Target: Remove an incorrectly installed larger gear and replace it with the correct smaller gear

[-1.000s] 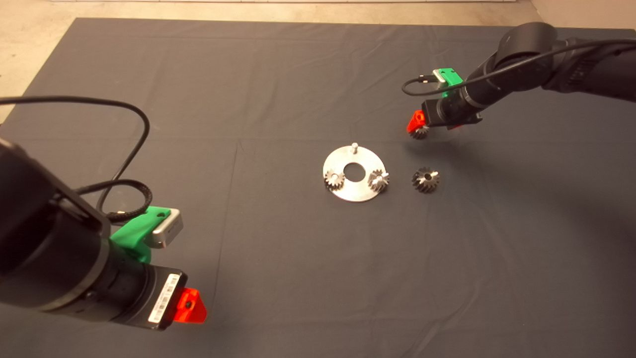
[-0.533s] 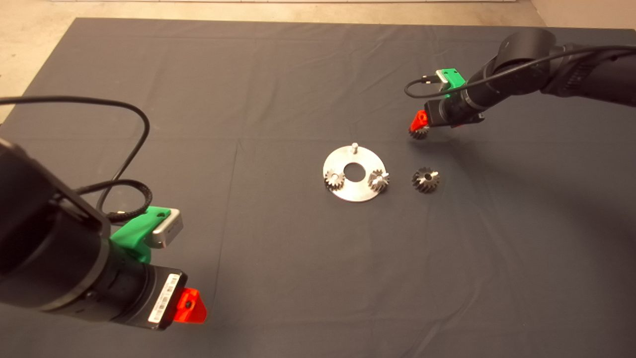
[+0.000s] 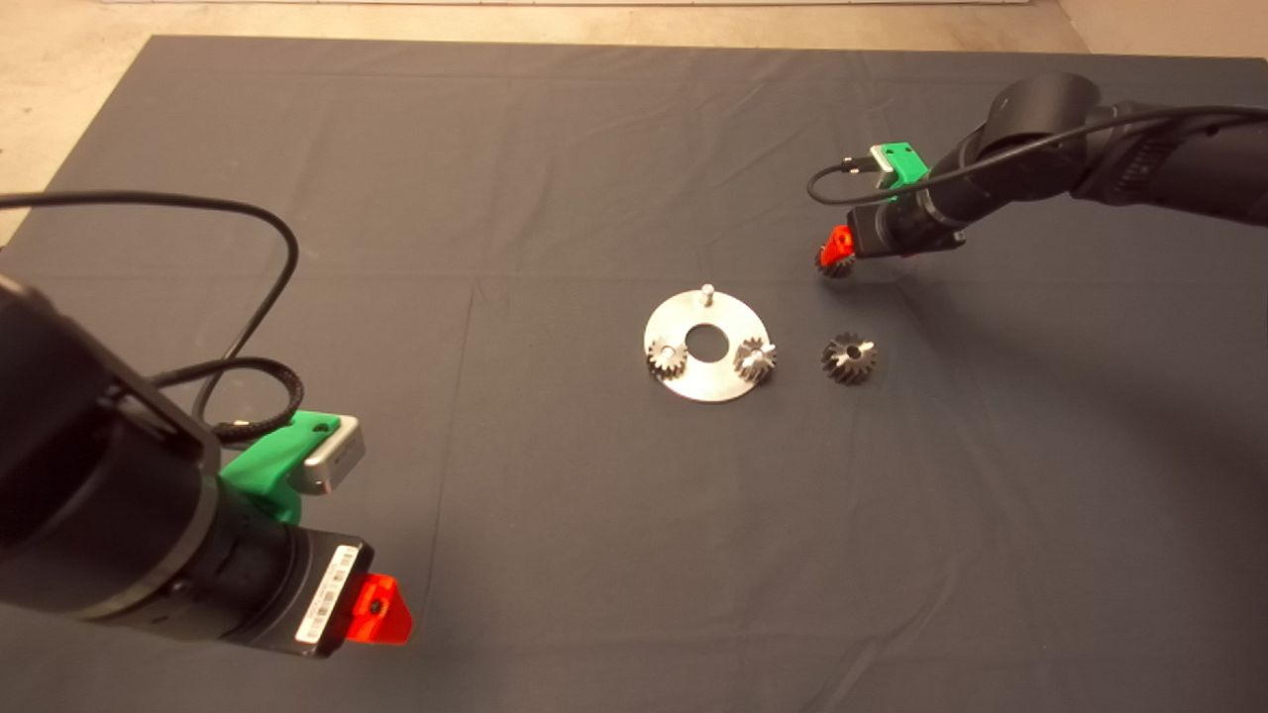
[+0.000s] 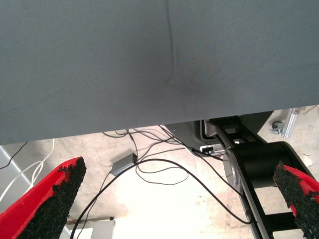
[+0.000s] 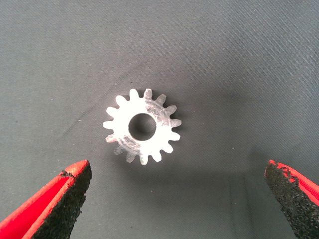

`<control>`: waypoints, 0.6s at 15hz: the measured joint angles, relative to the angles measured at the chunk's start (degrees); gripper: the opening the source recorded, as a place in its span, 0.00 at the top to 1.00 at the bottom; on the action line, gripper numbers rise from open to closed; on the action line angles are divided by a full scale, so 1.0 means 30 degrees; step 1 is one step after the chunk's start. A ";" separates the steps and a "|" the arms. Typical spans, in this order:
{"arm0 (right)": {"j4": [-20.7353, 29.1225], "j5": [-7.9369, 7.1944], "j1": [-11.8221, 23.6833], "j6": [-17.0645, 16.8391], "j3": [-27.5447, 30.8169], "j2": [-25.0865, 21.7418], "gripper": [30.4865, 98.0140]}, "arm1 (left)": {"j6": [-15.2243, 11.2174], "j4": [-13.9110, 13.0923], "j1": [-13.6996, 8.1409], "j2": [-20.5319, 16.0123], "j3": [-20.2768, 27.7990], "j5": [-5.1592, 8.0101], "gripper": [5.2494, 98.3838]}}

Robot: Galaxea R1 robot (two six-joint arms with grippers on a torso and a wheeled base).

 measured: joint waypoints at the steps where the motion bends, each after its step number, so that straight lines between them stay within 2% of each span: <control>1: 0.0000 0.0036 -0.0037 0.0000 0.0000 0.0000 0.08 | 0.0000 -0.0003 0.0008 0.0000 0.0001 0.0000 0.01; 3: -0.0004 0.0363 -0.0107 0.0000 -0.0016 0.0000 0.08 | 0.0000 0.0000 0.0163 0.0000 -0.0001 -0.0008 0.01; 5: -0.0004 0.1435 -0.0211 0.0000 -0.0081 0.0004 0.08 | 0.0000 0.0000 0.0219 0.0000 -0.0001 -0.0007 0.01; 6: -0.0004 0.1788 -0.0284 -0.0005 -0.0113 0.0012 0.08 | 0.0000 -0.0003 0.0219 0.0000 0.0001 -0.0005 0.01; 7: -0.0004 0.2012 -0.0366 0.0000 -0.0212 0.0020 0.08 | 0.0000 -0.0008 0.0219 0.0000 0.0003 0.0000 0.01; 9: -0.0012 0.2076 -0.0439 -0.0008 -0.0447 0.0057 0.08 | -0.0008 -0.0003 0.0219 0.0000 0.0001 -0.0008 0.01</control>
